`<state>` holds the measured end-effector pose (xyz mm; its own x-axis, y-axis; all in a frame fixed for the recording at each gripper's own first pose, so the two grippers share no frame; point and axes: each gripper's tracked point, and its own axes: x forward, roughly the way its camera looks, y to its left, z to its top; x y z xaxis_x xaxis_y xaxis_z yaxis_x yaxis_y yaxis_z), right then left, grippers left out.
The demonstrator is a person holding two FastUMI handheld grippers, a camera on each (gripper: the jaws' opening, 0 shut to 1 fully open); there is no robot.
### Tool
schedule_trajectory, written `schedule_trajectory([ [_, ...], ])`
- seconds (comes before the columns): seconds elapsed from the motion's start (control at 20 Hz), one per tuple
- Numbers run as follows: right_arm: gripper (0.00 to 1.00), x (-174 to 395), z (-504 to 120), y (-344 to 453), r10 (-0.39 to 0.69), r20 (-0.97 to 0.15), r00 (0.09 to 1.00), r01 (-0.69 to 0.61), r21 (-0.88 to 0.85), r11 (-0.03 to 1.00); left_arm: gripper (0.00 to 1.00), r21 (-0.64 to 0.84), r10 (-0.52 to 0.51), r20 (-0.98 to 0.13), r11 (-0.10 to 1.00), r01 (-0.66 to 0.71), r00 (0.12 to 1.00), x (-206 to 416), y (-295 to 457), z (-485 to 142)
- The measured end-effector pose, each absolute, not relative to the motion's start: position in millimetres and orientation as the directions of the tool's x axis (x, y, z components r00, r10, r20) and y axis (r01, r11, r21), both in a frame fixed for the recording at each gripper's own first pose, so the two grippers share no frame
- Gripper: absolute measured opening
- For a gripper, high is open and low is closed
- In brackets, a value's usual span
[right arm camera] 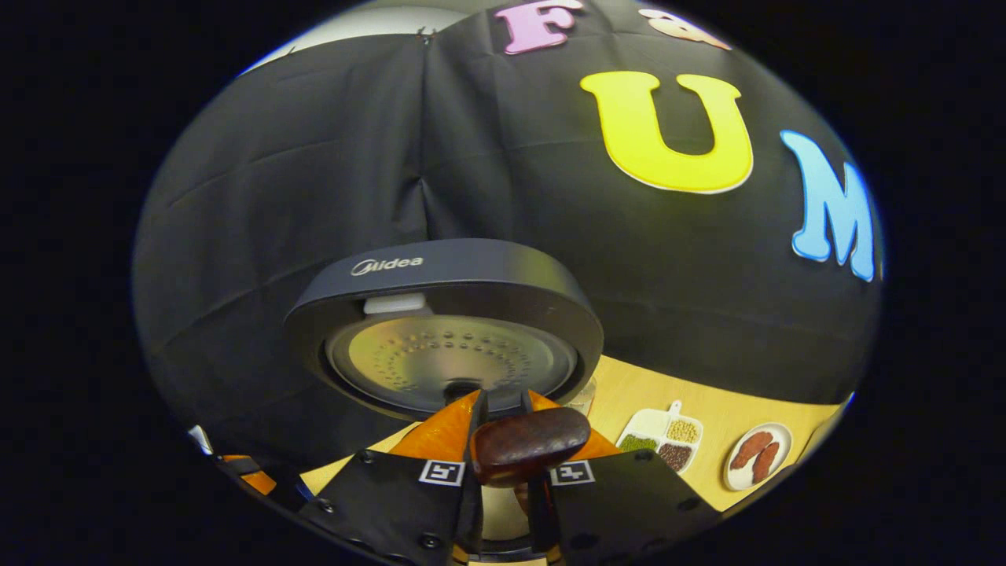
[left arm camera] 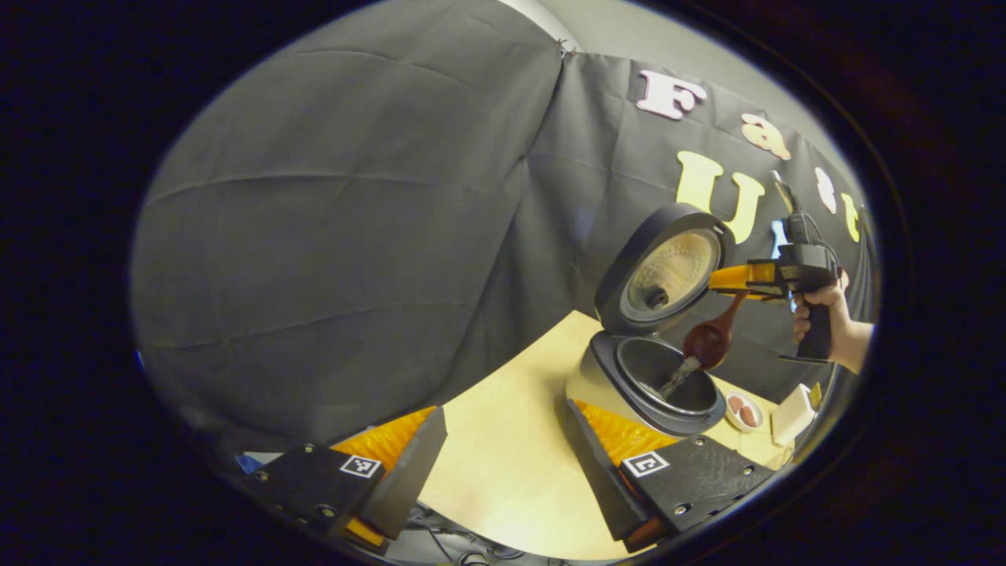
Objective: Close the left gripper, press the button to open the rice cooker; take a wooden spoon from the chopstick holder with the right hand, scoop a spoonful of rice and pour it into the rice cooker, then put the wooden spoon back into the chopstick holder.
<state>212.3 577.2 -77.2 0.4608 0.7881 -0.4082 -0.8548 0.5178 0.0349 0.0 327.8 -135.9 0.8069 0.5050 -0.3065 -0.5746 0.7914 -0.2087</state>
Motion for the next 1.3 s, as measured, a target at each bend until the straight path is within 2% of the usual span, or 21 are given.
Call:
schedule_trajectory([
  [0.1, 0.21, 213.0, -74.9, 576.5, 0.803, -0.396, 0.445, -0.883, -0.043, 0.468, 0.94, -0.212, 0.496, -0.316, 0.793, -0.570, 0.808, 1.2, 325.9, -140.4],
  [0.15, 0.24, 209.9, -75.6, 575.9, 0.811, -0.396, 0.431, -0.897, -0.093, 0.431, 0.94, -0.217, 0.494, -0.317, 0.793, -0.569, 0.810, 0.9, 325.6, -140.0],
  [0.25, 0.21, 212.7, -75.2, 574.5, 0.827, -0.389, 0.407, -0.913, -0.205, 0.353, 0.95, -0.221, 0.491, -0.318, 0.794, -0.566, 0.811, -2.0, 324.5, -140.6],
  [0.35, 0.25, 214.7, -76.3, 574.6, 0.834, -0.390, 0.392, -0.913, -0.275, 0.300, 0.95, -0.216, 0.489, -0.320, 0.796, -0.566, 0.811, -1.1, 323.4, -142.2],
  [0.4, 0.22, 215.2, -74.5, 573.9, 0.836, -0.389, 0.387, -0.912, -0.294, 0.286, 0.95, -0.214, 0.489, -0.321, 0.797, -0.565, 0.811, -0.7, 323.1, -142.0],
  [0.65, 0.22, 217.8, -69.5, 573.5, 0.849, -0.349, 0.397, -0.890, -0.374, 0.262, 0.95, -0.186, 0.471, -0.319, 0.819, -0.542, 0.822, -1.1, 311.6, -139.6],
  [0.85, 0.22, 226.2, -69.1, 571.6, 0.846, -0.298, 0.441, -0.858, -0.415, 0.301, 0.95, -0.167, 0.434, -0.316, 0.850, -0.500, 0.844, 7.8, 288.4, -133.5],
  [0.9, 0.24, 230.3, -68.7, 568.9, 0.841, -0.282, 0.461, -0.848, -0.420, 0.324, 0.95, -0.162, 0.421, -0.315, 0.859, -0.486, 0.850, 11.3, 282.2, -130.5],
  [1.0, 0.22, 237.8, -59.4, 557.0, 0.824, -0.248, 0.510, -0.822, -0.424, 0.381, 0.94, -0.146, 0.399, -0.306, 0.878, -0.456, 0.865, 17.8, 270.3, -123.1],
  [1.1, 0.25, 244.8, -53.4, 540.2, 0.797, -0.226, 0.559, -0.795, -0.418, 0.439, 0.95, -0.124, 0.384, -0.295, 0.892, -0.434, 0.875, 25.1, 258.3, -115.9],
  [1.15, 0.22, 248.2, -51.3, 533.3, 0.780, -0.218, 0.586, -0.780, -0.414, 0.470, 0.94, -0.120, 0.375, -0.291, 0.899, -0.422, 0.880, 27.6, 251.7, -111.5],
  [1.3, 0.22, 261.2, -44.5, 501.4, 0.719, -0.189, 0.669, -0.723, -0.391, 0.570, 0.95, -0.112, 0.338, -0.286, 0.917, -0.382, 0.896, 40.9, 229.0, -104.7],
])
